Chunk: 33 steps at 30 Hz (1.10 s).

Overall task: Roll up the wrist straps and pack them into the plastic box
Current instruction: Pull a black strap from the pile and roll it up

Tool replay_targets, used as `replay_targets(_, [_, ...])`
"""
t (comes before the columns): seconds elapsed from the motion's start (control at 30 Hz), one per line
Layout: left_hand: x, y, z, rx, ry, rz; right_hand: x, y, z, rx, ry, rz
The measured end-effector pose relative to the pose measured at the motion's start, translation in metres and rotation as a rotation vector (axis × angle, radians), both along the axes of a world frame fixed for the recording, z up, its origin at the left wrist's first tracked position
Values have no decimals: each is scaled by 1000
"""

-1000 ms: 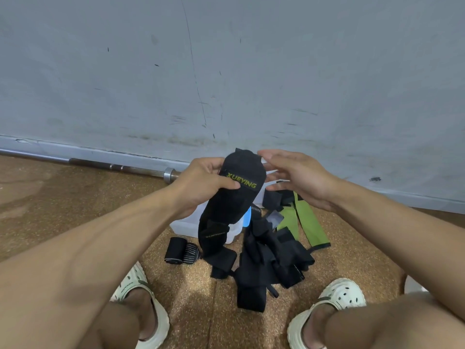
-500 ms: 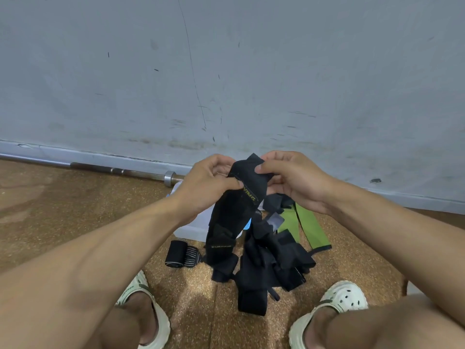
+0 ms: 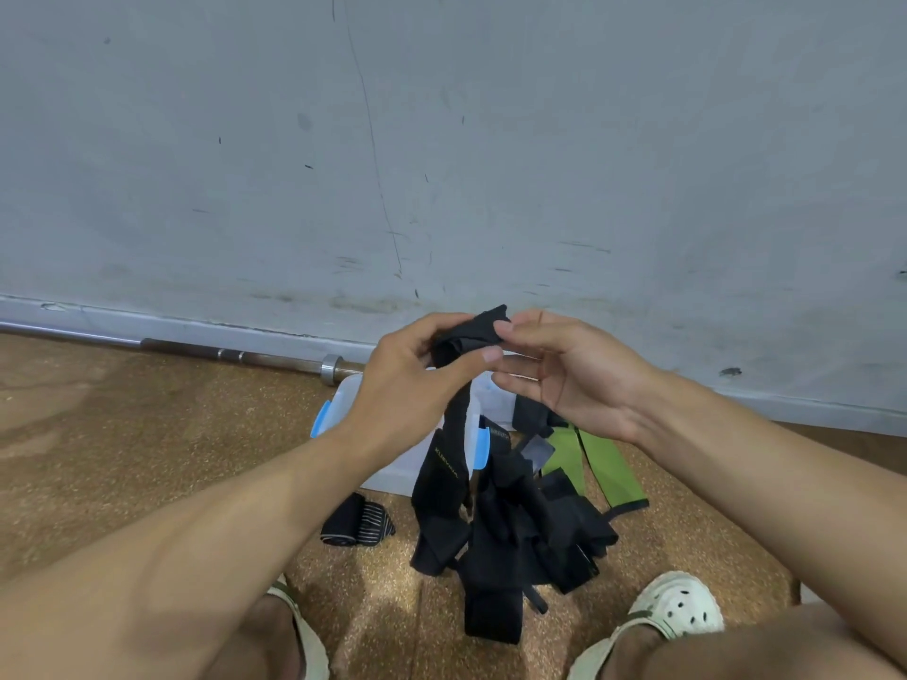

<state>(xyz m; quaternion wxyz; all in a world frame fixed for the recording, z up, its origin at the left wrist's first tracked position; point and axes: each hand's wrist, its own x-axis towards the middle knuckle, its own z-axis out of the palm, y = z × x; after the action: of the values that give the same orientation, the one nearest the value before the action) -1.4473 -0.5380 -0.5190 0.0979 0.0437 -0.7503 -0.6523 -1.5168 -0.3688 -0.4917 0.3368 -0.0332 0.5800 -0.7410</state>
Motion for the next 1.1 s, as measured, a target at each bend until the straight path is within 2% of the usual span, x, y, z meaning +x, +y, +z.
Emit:
replay_targets(0.2, [-3,-7,2,122,-38,-34,3,-1,-3,81,169,-21])
replay_targets(0.37, [-5,-13,2,156,-80,-93,1,1,0,299,527,-95])
replay_targets(0.57, [-4,-20,1,183,-145,-179,-6,7,-8,555,864,0])
replay_targets(0.73, [-4,-20,0,168,-182,-233,-3,10,-5,591,879,85])
replay_targets(0.93, [-4,-18,0,170,-182,-200,1,9,-3,636,1074,83])
replay_targets(1.1, [-3,-15,1,228,-181,-174,-1,8,-8,554,1075,40])
